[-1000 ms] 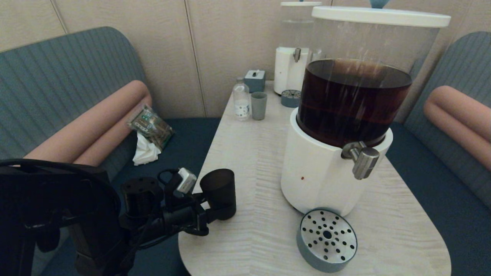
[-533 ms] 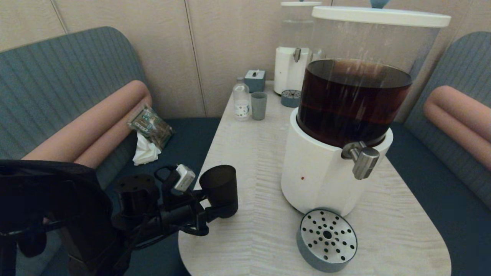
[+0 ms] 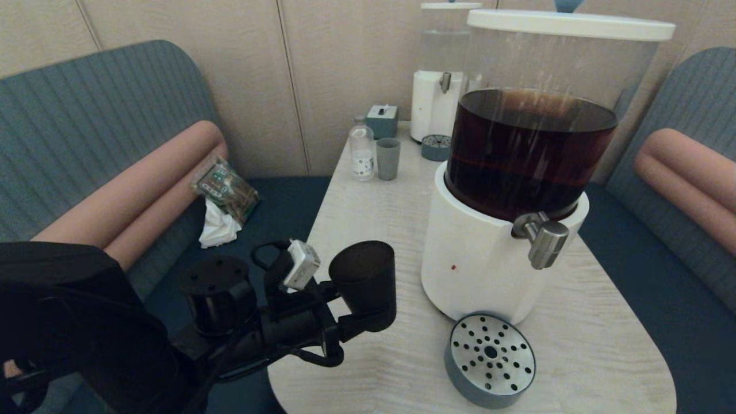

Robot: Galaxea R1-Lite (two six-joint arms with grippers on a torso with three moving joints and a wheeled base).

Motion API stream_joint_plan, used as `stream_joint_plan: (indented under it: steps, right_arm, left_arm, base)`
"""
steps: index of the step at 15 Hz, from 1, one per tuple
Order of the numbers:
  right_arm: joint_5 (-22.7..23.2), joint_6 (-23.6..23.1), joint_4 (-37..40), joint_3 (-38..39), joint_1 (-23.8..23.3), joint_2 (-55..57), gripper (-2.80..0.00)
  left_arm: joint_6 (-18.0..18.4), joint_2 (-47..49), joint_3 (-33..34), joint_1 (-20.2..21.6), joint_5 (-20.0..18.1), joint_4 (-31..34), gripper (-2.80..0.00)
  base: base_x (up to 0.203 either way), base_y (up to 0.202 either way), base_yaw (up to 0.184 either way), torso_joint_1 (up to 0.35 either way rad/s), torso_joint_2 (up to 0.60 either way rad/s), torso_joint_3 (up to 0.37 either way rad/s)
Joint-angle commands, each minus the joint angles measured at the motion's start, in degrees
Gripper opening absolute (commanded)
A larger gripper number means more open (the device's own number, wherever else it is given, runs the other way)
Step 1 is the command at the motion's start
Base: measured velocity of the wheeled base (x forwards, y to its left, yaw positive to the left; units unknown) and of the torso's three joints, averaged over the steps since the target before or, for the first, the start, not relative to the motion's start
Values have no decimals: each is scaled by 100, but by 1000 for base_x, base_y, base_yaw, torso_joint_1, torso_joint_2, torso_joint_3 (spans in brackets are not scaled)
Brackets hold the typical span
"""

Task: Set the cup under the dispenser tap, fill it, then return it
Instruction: Place it under the water dispenser

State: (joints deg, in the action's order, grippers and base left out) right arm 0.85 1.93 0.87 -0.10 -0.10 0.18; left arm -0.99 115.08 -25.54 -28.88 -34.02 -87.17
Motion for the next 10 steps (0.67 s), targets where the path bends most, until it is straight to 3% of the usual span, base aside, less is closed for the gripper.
stream_joint_plan:
  steps: [1, 2, 5, 10]
  right_arm:
    - [3, 1, 1, 1, 1, -1, -280]
    - [3, 1, 1, 1, 1, -1, -280]
    - [-6, 1, 1, 1, 1, -1, -280]
    - [-59, 10, 10, 1, 1, -1, -280]
  left_arm:
    - [-9, -36, -135, -486, 90, -49, -280]
    - [-7, 7, -239, -639, 173, -49, -280]
    - [2, 231, -783, -1193, 954, -49, -280]
    - [-1, 824, -1349, -1667, 1331, -49, -280]
  base:
    - [0, 0, 0, 0, 0, 0]
    - [0, 0, 0, 0, 0, 0]
    - [0, 0, 0, 0, 0, 0]
    - [0, 0, 0, 0, 0, 0]
